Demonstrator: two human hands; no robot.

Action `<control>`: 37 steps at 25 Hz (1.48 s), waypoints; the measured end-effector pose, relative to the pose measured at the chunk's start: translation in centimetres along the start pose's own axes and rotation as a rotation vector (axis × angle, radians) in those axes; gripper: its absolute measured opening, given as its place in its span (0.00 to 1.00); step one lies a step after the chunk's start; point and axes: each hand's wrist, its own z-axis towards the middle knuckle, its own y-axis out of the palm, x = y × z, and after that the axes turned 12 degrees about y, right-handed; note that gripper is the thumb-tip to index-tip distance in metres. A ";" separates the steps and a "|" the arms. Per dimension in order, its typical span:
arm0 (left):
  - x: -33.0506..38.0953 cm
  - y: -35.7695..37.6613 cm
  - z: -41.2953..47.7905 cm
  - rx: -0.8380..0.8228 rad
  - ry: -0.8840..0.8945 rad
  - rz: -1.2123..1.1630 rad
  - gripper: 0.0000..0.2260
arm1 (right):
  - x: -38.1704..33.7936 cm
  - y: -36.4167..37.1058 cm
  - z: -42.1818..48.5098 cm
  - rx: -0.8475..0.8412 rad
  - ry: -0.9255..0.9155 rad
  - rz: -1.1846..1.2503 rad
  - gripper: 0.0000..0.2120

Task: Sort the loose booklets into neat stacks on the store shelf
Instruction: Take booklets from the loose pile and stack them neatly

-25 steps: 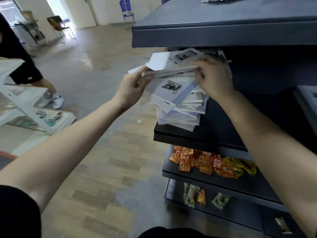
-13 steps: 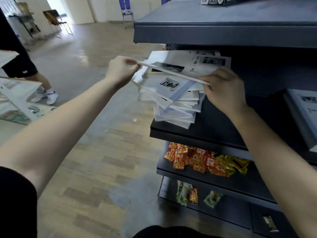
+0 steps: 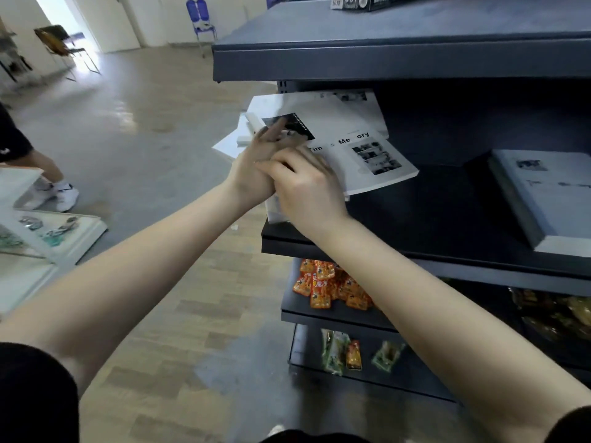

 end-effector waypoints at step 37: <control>4.1 -0.4 0.4 -0.061 0.261 -0.183 0.30 | 13.9 -8.7 -3.4 -0.484 0.328 0.062 0.23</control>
